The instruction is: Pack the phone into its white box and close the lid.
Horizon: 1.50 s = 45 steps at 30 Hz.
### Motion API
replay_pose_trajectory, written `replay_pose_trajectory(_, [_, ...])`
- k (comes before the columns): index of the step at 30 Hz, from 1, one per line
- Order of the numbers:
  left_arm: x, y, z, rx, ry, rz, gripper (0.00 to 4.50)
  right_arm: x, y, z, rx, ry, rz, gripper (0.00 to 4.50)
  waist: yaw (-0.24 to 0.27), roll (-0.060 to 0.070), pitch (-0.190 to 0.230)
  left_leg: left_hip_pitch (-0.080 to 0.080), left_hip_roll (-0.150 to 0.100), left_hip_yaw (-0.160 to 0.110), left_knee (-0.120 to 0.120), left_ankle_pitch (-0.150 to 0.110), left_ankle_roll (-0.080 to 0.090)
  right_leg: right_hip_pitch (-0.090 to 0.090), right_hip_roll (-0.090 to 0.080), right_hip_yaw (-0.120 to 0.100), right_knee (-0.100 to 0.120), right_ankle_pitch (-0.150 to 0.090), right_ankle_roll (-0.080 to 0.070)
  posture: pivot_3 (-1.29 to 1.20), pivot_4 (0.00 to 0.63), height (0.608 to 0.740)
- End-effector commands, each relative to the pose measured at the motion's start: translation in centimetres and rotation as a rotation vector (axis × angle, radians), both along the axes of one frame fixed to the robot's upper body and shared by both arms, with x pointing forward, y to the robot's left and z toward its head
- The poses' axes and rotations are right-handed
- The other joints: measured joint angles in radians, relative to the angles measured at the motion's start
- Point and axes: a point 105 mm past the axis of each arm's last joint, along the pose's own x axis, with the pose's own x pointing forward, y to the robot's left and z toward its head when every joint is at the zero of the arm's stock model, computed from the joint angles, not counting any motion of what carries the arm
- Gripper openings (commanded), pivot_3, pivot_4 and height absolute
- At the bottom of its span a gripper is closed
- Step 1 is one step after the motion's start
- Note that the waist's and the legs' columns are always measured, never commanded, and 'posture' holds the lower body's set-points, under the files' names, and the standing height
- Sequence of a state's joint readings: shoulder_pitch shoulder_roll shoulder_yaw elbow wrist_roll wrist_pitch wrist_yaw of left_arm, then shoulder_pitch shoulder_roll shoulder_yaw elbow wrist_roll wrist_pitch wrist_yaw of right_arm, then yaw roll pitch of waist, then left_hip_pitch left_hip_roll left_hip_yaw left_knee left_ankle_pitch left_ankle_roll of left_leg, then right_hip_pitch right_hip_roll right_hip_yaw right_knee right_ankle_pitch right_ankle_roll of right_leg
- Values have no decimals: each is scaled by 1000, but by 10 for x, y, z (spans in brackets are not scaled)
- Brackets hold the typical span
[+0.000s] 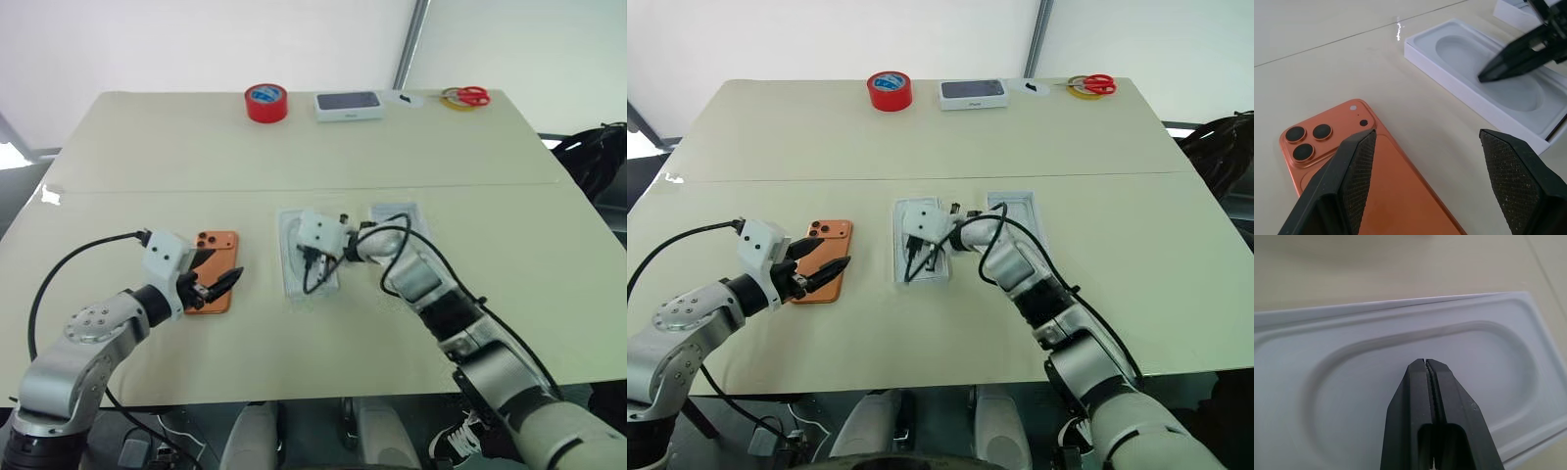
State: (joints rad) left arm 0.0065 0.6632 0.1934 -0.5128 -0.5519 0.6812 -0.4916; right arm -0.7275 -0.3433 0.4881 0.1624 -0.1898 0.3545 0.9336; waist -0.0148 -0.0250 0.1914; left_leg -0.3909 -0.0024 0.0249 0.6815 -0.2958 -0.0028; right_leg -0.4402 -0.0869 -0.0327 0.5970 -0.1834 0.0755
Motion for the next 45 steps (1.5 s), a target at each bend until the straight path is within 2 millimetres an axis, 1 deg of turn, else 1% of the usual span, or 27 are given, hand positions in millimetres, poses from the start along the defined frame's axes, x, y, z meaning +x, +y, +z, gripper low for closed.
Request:
replay_pose_trajectory(1, [0, -1, 12, 5, -61, -8, 3546, -26, 5, 2, -44, 28, 140, 40, 0, 0, 0, 0, 0, 0, 0, 0, 0, 0, 0, 0, 0, 0, 0, 0, 150, 740])
replay_pose_trajectory(3, [0, -2, 12, 0, -62, -16, 3546, -32, 3, 0, -64, 46, 173, 40, 0, 0, 0, 0, 0, 0, 0, 0, 0, 0, 1, 0, 0, 0, 0, 0, 150, 740])
replay_pose_trajectory(6, [0, -3, 13, -2, -63, -25, 3546, -36, 1, -1, -76, 63, 189, 40, 1, 0, 0, 0, 0, 0, 0, 0, 0, 0, 1, 0, 0, 0, 0, 0, 150, 740])
replay_pose_trajectory(10, [-5, -7, 14, -16, -58, -66, 3546, -41, 0, -2, -87, 78, 212, 40, 1, 0, 0, 0, 0, 0, 0, 0, 0, 0, 0, 0, 0, 0, 0, 0, 150, 740])
replay_pose_trajectory(17, [-15, -12, 11, -8, -34, -128, 3546, -35, 0, 5, -65, 51, 186, 40, 2, 0, 0, 0, 0, 0, 0, 0, 0, 0, 0, 0, 0, 0, -1, 0, 150, 740])
replay_pose_trajectory(25, [-19, -13, 9, 0, -19, -155, 3546, -29, 0, 8, -52, 39, 167, 40, 2, 0, 0, 0, 0, 0, 0, 0, 0, 0, 0, 0, 0, 0, -1, 0, 150, 740])
replay_pose_trajectory(29, [-20, -12, 9, 6, -18, -155, 3546, -20, 4, 16, -11, 13, 132, 40, 1, 0, 0, 0, 0, 0, 0, 0, 0, 0, 0, 0, 0, 0, -1, 0, 150, 740])
replay_pose_trajectory(33, [-19, -10, 11, 5, -23, -147, 3546, -9, 9, 34, 73, -11, 81, 40, 1, 0, 0, 0, 0, 0, 0, 0, 0, 0, 0, 0, 0, 0, -1, 0, 150, 740])
replay_pose_trajectory(36, [-19, -10, 11, 5, -23, -146, 3546, 7, 11, 42, 117, -46, -2, 40, 1, 0, 0, 0, 0, 0, 0, 0, 0, 0, 0, 0, 0, 0, -1, 0, 150, 740])
replay_pose_trajectory(40, [-19, -10, 11, 6, -24, -146, 3546, 31, 5, 39, 95, -99, -117, 40, 2, 0, 0, 0, 0, 0, 0, 0, 0, 0, 0, 0, 0, 0, -1, 0, 150, 740])
replay_pose_trajectory(45, [-19, -12, 11, 5, -26, -151, 3546, 48, 9, 30, 103, -99, -188, 40, -3, 0, 0, 0, 0, 0, 0, 0, 0, 0, 0, 0, 0, 0, -1, 0, 150, 740])
